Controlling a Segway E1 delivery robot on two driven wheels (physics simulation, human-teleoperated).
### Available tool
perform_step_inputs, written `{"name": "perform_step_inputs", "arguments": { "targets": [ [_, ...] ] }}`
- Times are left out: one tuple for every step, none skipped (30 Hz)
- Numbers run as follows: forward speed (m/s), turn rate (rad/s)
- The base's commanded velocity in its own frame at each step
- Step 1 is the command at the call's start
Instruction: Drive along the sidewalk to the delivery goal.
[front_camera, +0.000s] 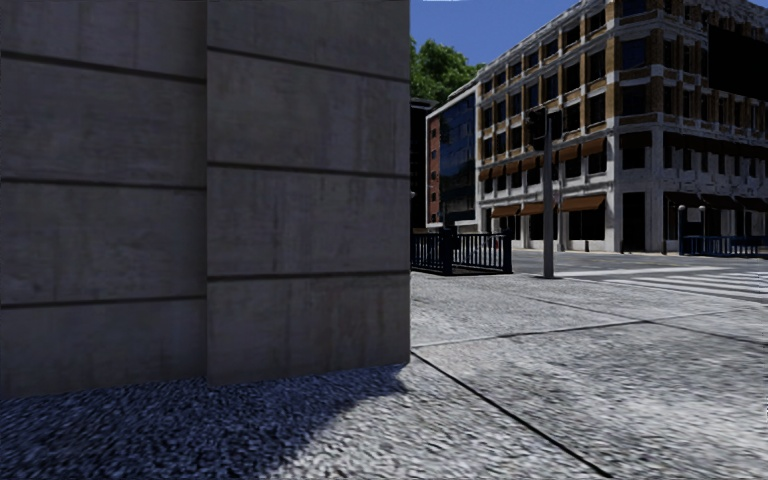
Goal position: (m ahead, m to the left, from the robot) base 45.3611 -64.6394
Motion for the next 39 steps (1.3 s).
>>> {"name": "perform_step_inputs", "arguments": {
  "targets": [
    [1.64,-0.59],
    [1.64,-0.59],
    [1.64,-0.59],
    [1.64,-0.61],
    [1.64,-0.66],
    [1.64,-0.68],
    [1.64,-0.68],
    [1.64,-0.69],
    [1.64,-0.69],
    [1.64,-0.69],
    [1.63,-0.70],
    [1.63,-0.77],
    [1.63,-0.82],
    [1.63,-0.82],
    [1.63,-0.83],
    [1.63,-0.84],
    [1.63,-0.84],
    [1.63,-0.84],
    [1.63,-0.84],
    [1.63,-0.84],
    [1.63,-0.84],
    [1.63,-0.84],
    [1.62,-0.84],
    [1.62,-0.74],
    [1.62,-0.74],
    [1.62,-0.26],
    [1.65,0.00],
    [1.66,0.00],
    [1.66,0.00],
    [1.70,0.00],
    [1.72,0.00],
    [1.76,0.00],
    [1.76,0.00],
    [1.82,0.00],
    [2.00,0.00],
    [2.00,0.00],
    [2.00,0.00],
    [2.00,0.00],
    [2.00,0.00]
  ]
}}
